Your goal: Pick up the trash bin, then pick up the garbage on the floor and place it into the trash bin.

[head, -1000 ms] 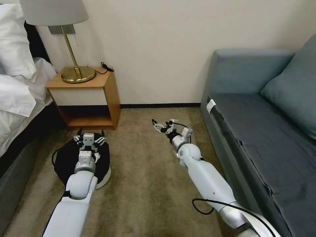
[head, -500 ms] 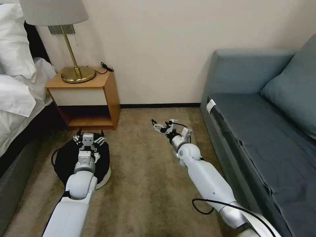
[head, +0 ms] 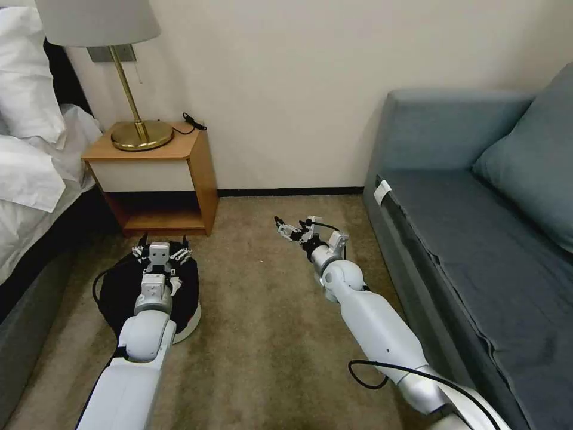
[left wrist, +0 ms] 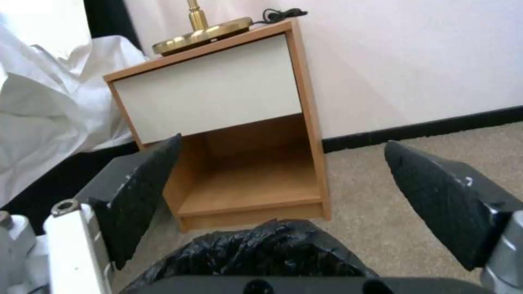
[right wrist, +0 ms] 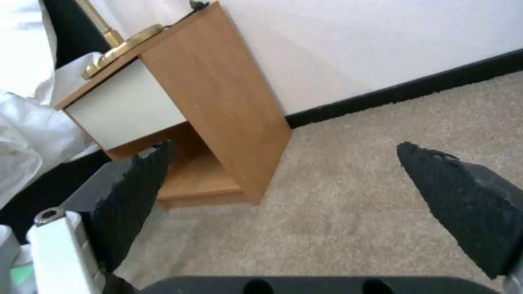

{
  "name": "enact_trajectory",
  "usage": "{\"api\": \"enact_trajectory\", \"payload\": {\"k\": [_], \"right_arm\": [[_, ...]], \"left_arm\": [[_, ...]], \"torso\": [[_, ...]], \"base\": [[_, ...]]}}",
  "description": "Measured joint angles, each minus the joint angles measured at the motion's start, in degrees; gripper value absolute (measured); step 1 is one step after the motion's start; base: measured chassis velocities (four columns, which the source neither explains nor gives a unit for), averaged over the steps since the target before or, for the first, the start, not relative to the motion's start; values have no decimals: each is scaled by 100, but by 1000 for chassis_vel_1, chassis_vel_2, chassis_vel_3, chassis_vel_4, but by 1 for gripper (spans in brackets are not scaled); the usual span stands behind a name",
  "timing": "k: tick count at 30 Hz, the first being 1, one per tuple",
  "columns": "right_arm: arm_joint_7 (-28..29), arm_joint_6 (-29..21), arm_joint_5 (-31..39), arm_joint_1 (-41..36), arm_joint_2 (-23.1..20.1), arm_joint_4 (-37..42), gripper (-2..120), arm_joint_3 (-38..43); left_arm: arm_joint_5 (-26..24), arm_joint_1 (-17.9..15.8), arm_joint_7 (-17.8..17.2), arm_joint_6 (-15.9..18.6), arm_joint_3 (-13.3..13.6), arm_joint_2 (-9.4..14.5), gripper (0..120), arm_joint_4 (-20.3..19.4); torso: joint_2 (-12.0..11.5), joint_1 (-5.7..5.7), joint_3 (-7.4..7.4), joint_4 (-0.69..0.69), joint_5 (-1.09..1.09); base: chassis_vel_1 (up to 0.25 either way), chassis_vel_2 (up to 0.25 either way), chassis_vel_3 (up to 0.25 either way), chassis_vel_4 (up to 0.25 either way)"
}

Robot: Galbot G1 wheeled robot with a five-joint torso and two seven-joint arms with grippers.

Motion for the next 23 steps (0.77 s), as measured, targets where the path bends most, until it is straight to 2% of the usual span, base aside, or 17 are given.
{"api": "enact_trajectory", "payload": {"k": [23], "right_arm": [[2,1,-1,4,-1,1,100,-4]], "left_arm": [[-1,1,-1,1,-2,0,100,0]], "torso": [[0,0,0,0,0]], "base": [[0,0,0,0]]}}
